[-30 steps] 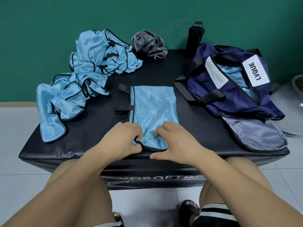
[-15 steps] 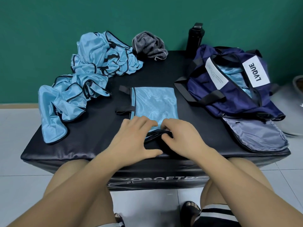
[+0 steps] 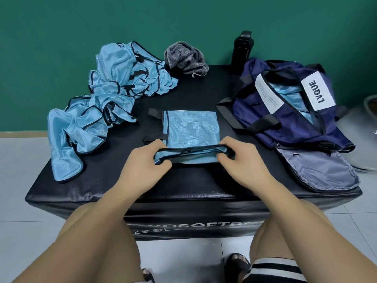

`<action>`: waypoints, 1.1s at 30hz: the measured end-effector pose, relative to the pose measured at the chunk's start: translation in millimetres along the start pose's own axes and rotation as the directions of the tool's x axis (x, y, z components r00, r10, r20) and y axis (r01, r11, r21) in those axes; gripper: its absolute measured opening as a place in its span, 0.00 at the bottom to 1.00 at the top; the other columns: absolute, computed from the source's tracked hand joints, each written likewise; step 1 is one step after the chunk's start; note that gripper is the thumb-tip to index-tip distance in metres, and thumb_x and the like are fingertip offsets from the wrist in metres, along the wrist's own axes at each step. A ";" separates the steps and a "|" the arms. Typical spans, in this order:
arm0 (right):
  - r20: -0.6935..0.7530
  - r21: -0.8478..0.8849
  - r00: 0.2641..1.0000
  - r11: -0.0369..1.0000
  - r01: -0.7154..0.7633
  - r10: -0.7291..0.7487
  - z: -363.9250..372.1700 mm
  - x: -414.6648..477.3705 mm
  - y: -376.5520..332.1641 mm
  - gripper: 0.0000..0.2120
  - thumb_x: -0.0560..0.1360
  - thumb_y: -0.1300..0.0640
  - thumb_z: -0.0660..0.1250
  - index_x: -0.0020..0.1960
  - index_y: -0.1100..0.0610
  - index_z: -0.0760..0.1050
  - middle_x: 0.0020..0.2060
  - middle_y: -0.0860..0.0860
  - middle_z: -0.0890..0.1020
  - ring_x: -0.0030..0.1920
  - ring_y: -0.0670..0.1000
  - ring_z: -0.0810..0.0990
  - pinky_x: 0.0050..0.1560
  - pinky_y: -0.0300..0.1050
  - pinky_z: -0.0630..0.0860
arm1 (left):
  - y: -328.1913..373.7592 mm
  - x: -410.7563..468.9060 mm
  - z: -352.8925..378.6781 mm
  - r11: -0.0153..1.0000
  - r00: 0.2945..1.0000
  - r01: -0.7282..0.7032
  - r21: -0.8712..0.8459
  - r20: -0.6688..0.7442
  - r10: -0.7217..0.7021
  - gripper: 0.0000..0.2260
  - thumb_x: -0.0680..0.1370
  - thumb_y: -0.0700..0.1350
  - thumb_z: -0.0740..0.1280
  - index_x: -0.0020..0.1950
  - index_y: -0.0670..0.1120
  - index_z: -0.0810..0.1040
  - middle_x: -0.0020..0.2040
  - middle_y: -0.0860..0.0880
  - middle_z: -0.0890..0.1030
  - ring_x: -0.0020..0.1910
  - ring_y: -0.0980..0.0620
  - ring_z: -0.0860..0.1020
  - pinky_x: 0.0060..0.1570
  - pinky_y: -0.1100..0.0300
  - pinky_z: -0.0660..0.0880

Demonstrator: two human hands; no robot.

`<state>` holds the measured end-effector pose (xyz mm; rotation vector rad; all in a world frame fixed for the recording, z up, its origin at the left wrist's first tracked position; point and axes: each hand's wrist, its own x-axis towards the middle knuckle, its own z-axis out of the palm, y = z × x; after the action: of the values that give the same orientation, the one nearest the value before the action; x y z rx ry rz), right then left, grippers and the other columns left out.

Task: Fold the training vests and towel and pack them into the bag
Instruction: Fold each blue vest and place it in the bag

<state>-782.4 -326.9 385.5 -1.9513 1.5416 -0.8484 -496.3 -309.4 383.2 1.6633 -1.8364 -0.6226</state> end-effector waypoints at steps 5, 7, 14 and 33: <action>0.004 0.209 0.992 0.970 -0.126 0.128 -1.1 4.3 2.8 0.19 0.82 0.54 0.69 0.38 0.52 0.63 0.30 0.46 0.61 0.34 0.47 0.59 0.33 0.43 0.58 | 1.9 0.3 -1.9 0.991 0.998 0.057 -0.119 0.037 -0.053 0.04 0.78 0.49 0.72 0.51 0.53 0.78 0.38 0.46 0.81 0.36 0.39 0.76 0.36 0.53 0.72; 0.005 0.215 0.990 0.966 -0.142 0.144 0.7 5.6 1.1 0.21 0.82 0.53 0.68 0.36 0.49 0.61 0.30 0.46 0.61 0.33 0.48 0.59 0.32 0.43 0.56 | 1.7 -0.4 -0.2 0.989 0.996 0.075 -0.126 0.048 -0.069 0.05 0.80 0.52 0.71 0.53 0.56 0.78 0.38 0.44 0.81 0.30 0.45 0.71 0.35 0.55 0.69; -0.033 0.174 0.983 0.970 -0.172 0.180 19.3 25.3 1.1 0.19 0.83 0.48 0.65 0.40 0.53 0.61 0.30 0.45 0.62 0.32 0.46 0.60 0.32 0.46 0.59 | -1.6 6.8 -1.6 0.970 0.979 0.201 -0.140 0.049 -0.196 0.12 0.80 0.62 0.72 0.51 0.55 0.76 0.39 0.46 0.82 0.30 0.53 0.70 0.36 0.55 0.68; 0.099 0.168 0.928 0.913 -0.373 0.360 26.7 36.7 10.7 0.10 0.77 0.58 0.63 0.51 0.45 0.78 0.40 0.50 0.86 0.40 0.52 0.84 0.32 0.46 0.79 | -29.1 18.4 1.6 0.877 0.925 0.380 -0.295 0.095 -0.369 0.23 0.73 0.52 0.82 0.59 0.61 0.72 0.51 0.50 0.85 0.39 0.50 0.81 0.37 0.56 0.81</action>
<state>-763.9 -364.7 365.6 -1.4788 1.6559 -0.7273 -477.4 -331.1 364.2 1.8064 -1.3533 -1.0521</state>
